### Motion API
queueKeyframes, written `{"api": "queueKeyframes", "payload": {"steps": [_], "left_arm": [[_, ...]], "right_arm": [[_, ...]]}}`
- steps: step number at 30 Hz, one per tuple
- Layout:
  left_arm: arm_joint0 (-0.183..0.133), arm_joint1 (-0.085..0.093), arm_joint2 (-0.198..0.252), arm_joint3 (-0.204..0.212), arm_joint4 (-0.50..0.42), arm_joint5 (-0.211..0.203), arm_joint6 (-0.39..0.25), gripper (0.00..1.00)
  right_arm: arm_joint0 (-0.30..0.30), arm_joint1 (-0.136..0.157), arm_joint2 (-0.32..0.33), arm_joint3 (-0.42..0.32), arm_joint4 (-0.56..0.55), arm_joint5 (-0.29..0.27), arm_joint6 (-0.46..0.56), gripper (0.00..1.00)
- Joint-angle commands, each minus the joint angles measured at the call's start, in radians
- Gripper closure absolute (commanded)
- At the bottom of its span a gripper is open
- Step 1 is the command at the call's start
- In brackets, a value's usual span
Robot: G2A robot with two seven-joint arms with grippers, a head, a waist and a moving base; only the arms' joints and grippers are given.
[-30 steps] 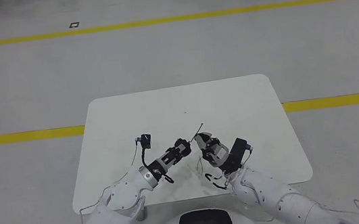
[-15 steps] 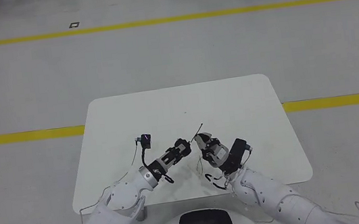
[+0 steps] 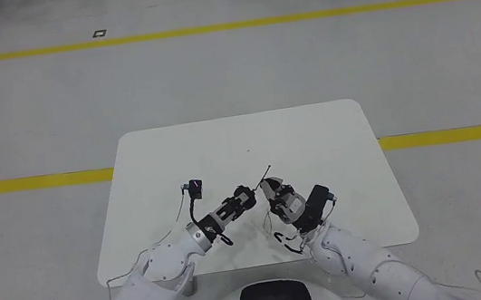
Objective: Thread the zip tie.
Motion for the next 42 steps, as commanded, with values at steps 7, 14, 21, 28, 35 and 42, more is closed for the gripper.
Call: {"api": "queueKeyframes", "payload": {"steps": [7, 14, 21, 28, 35, 42], "left_arm": [[0.000, 0.000, 0.000, 0.000, 0.000, 0.000, 0.000, 1.00], [0.000, 0.000, 0.000, 0.000, 0.000, 0.000, 0.000, 1.00], [0.000, 0.000, 0.000, 0.000, 0.000, 0.000, 0.000, 1.00], [0.000, 0.000, 0.000, 0.000, 0.000, 0.000, 0.000, 1.00], [0.000, 0.000, 0.000, 0.000, 0.000, 0.000, 0.000, 1.00], [0.000, 0.000, 0.000, 0.000, 0.000, 0.000, 0.000, 1.00]], "right_arm": [[0.001, -0.002, -0.001, 0.004, 0.000, 0.000, -0.001, 1.00], [0.003, -0.004, -0.001, 0.009, 0.003, 0.000, -0.009, 1.00], [0.005, -0.007, -0.002, 0.013, 0.001, 0.000, -0.012, 1.00], [0.007, -0.009, -0.004, 0.016, 0.003, 0.000, -0.012, 1.00], [0.010, -0.011, -0.005, 0.020, 0.001, 0.000, -0.014, 1.00], [0.013, -0.015, -0.007, 0.025, 0.002, 0.000, -0.008, 1.00]]}}
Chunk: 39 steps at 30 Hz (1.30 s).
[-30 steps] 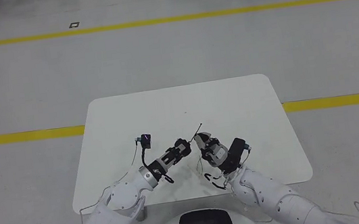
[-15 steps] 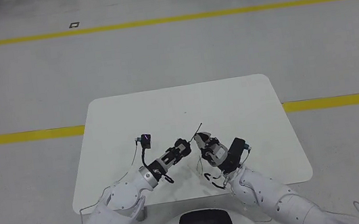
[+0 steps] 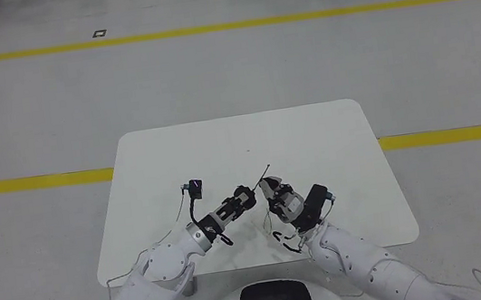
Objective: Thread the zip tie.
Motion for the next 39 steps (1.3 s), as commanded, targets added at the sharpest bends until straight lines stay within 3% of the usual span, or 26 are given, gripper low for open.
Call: {"api": "queueKeyframes", "payload": {"steps": [1, 20, 39], "left_arm": [[0.000, 0.000, 0.000, 0.000, 0.000, 0.000, 0.000, 1.00], [0.000, 0.000, 0.000, 0.000, 0.000, 0.000, 0.000, 1.00], [0.000, 0.000, 0.000, 0.000, 0.000, 0.000, 0.000, 1.00]], "right_arm": [[0.001, -0.001, 0.000, 0.001, 0.000, 0.000, 0.001, 1.00], [0.003, -0.002, -0.014, 0.001, -0.020, 0.000, -0.018, 1.00], [-0.006, 0.022, -0.014, -0.012, -0.028, 0.000, -0.068, 1.00]]}}
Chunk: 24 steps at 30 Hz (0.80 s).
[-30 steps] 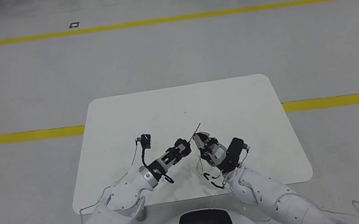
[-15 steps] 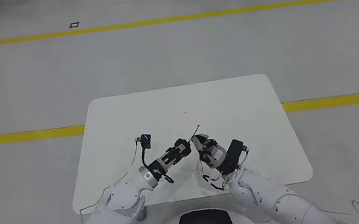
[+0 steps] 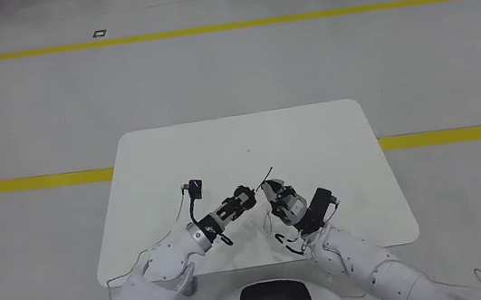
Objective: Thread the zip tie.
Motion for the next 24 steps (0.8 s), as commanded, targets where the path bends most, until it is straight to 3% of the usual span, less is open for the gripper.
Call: {"api": "queueKeyframes", "payload": {"steps": [1, 16, 21, 24], "left_arm": [[0.000, 0.000, 0.000, 0.000, 0.000, 0.000, 0.000, 1.00], [0.001, 0.000, 0.002, -0.007, 0.019, 0.000, 0.018, 1.00], [0.067, 0.006, -0.011, -0.077, 0.136, 0.000, 0.136, 1.00], [0.106, 0.012, -0.020, -0.103, 0.181, 0.000, 0.170, 1.00]], "right_arm": [[-0.004, 0.003, 0.003, -0.005, -0.002, 0.000, -0.005, 1.00], [-0.010, 0.006, 0.007, -0.017, 0.004, 0.008, -0.003, 1.00], [-0.031, 0.009, 0.029, -0.013, -0.041, 0.009, -0.026, 1.00], [-0.037, 0.008, 0.037, 0.000, -0.080, 0.010, -0.060, 1.00]]}}
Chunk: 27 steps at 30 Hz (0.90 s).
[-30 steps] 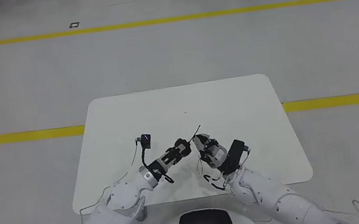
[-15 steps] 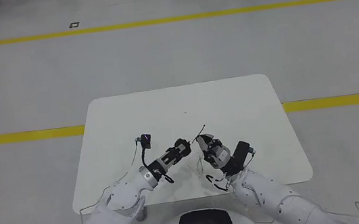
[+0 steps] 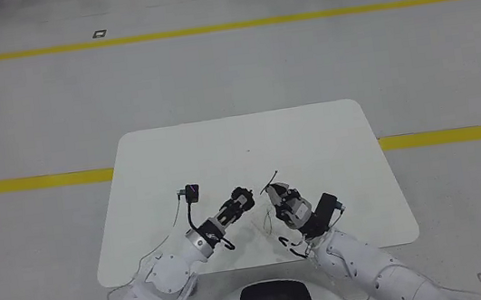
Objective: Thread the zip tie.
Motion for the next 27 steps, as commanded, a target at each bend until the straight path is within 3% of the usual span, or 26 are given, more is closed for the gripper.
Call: {"api": "queueKeyframes", "payload": {"steps": [1, 5, 16, 27], "left_arm": [[0.018, 0.003, -0.008, -0.004, 0.035, 0.000, 0.022, 1.00], [0.034, 0.003, 0.003, -0.004, 0.102, 0.010, 0.080, 1.00], [0.035, -0.007, 0.052, -0.018, 0.196, 0.037, 0.165, 1.00], [0.038, -0.009, 0.061, -0.021, 0.206, 0.039, 0.183, 1.00]], "right_arm": [[-0.001, -0.002, 0.004, 0.007, -0.020, 0.000, -0.025, 1.00], [0.001, -0.010, 0.005, 0.030, -0.054, -0.007, -0.064, 1.00], [0.035, -0.044, -0.014, 0.111, -0.071, -0.011, -0.096, 1.00], [0.029, -0.045, -0.006, 0.095, -0.078, 0.004, -0.072, 1.00]]}}
